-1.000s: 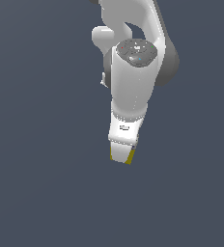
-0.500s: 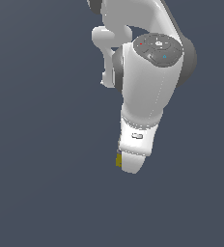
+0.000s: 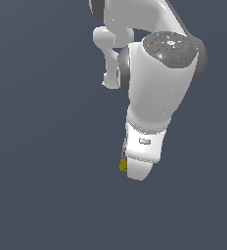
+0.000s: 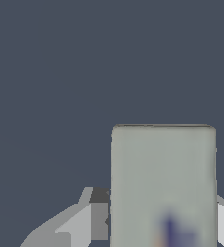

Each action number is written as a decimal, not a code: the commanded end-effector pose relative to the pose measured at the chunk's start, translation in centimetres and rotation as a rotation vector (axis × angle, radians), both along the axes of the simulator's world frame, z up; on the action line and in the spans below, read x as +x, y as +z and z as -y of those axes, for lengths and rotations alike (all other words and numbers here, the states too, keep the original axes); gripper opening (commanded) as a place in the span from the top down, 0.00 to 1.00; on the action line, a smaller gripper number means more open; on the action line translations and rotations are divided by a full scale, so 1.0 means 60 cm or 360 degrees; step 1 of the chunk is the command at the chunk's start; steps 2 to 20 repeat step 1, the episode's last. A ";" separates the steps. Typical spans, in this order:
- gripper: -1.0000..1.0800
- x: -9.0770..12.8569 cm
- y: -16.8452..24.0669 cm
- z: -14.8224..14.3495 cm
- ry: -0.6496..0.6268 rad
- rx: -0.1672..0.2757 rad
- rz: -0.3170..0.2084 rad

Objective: Pick up the object and move it to a goal position.

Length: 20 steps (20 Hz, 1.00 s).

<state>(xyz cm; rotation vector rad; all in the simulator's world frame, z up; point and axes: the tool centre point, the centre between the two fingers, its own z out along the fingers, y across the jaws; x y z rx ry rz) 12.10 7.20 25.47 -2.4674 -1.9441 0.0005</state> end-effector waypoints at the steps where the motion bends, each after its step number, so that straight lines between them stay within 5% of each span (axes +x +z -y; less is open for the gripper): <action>1: 1.00 0.002 0.001 0.000 0.0000 0.0000 0.0001; 20: 1.00 0.002 0.001 0.000 0.0000 0.0000 0.0001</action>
